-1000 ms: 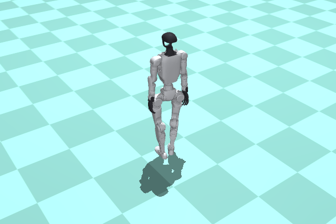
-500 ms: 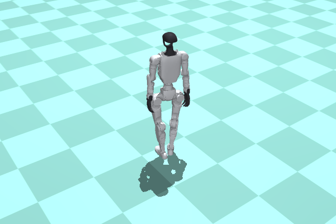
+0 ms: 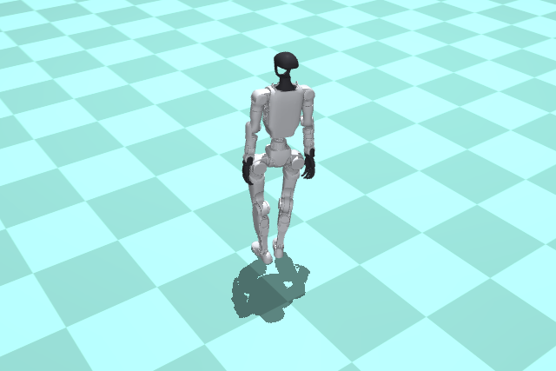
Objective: Upper body actions
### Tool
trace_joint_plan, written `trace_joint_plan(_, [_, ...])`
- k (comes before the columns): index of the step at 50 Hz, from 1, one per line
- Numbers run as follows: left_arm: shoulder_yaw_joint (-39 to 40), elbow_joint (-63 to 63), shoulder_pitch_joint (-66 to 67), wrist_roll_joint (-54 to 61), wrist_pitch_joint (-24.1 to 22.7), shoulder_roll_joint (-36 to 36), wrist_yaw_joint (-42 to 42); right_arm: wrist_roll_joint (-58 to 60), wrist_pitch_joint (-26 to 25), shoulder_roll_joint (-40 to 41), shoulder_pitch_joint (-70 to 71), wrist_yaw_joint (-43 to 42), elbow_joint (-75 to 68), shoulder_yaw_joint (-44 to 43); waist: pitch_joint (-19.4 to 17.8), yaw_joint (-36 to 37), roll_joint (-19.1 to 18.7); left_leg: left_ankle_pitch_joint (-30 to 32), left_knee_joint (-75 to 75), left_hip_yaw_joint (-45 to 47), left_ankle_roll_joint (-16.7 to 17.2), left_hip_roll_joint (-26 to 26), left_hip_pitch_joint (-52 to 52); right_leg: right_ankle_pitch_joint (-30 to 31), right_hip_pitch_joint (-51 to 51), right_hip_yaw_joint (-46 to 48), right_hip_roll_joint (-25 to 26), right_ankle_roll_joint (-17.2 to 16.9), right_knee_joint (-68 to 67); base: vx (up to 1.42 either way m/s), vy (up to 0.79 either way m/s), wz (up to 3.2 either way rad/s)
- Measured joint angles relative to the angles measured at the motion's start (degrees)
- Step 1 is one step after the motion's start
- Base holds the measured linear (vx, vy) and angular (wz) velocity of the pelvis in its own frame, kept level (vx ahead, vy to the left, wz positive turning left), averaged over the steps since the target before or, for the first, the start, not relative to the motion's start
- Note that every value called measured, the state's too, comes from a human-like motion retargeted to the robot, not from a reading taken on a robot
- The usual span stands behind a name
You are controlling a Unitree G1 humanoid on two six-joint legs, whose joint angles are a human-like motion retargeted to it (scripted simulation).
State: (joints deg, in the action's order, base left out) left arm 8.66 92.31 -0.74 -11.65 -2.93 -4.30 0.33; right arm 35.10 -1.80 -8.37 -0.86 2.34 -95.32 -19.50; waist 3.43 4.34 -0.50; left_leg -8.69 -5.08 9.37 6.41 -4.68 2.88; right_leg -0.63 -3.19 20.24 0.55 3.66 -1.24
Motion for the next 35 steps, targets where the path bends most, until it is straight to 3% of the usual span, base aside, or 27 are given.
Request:
trace_joint_plan(3, [-1.0, -0.4, -1.3, -0.2, 0.1, -0.3, 0.3, 0.5, 0.1, 0.0, 0.2, -0.1, 1.1, -1.0, -1.0, -0.7, -0.3, 0.6, -3.5, -3.3, 6.2, 0.2, 2.2, 0.0, 0.0, 1.7, -0.3, 0.2, 0.6, -0.25, -0.02, 0.65])
trace_joint_plan(5, [-1.9, -0.6, -1.9, -0.1, 0.2, -0.2, 0.6, 0.5, 0.6, 0.0, -0.3, 0.0, 1.9, -1.9, -1.4, -0.8, -0.2, 0.1, -5.4, -5.6, 8.6, -0.1, 3.6, 0.1, -0.1, 2.7, -1.1, 0.0, 0.9, -0.16, -0.01, 0.69])
trace_joint_plan(11, [-2.3, -1.0, -0.5, 0.0, -0.3, -0.3, 0.9, 1.0, 0.6, -0.4, -1.2, -1.2, 1.5, -3.1, -0.8, 0.5, 1.4, -0.2, -3.0, 8.7, -0.8, 6.5, 2.3, 0.7, -0.6, 2.5, -2.9, -0.2, 1.1, 0.04, 0.02, -0.03])
trace_joint_plan(12, [-1.9, -0.9, -0.1, 0.0, -0.4, -0.4, 1.1, 0.9, 0.6, -0.4, -1.2, -1.5, 1.4, -3.1, -0.5, 0.3, 1.1, 1.0, -1.6, 9.6, -1.0, 7.2, 1.9, 0.7, -0.7, 2.3, -2.6, -0.2, 1.1, 0.23, 0.05, -0.24])
trace_joint_plan(15, [-0.8, 0.2, 1.0, -0.4, -0.2, -0.6, 1.4, 0.2, 0.6, -0.6, -1.5, -1.9, 1.4, -3.6, 0.6, -0.8, -0.7, 2.2, 2.4, 8.7, 3.2, 8.4, 0.7, 0.7, -0.6, 2.1, -0.7, -0.3, 1.2, 0.27, 0.01, -0.13])
trace_joint_plan(20, [1.1, 2.1, 1.3, -1.7, 1.1, -0.7, 0.3, -1.2, 1.1, -0.4, -2.6, -2.3, 1.8, -3.8, 2.2, -3.2, -1.0, 1.7, 7.4, 11.0, 1.1, 6.3, -1.6, 1.1, -0.4, 3.5, -1.4, -1.3, 1.1, 0.3, -0.01, 0.01])
trace_joint_plan(35, [3.5, -1.3, 1.6, 0.1, 2.1, -0.4, -3.4, -2.8, 2.3, -0.2, -2.3, -4.1, 0.6, -2.9, 2.0, 1.4, 1.6, -1.6, 7.5, 13.1, -3.3, 2.1, -2.6, 3.2, 0.6, 3.2, -5.2, -3.3, 0.7, 0.28, -0.03, -0.14])
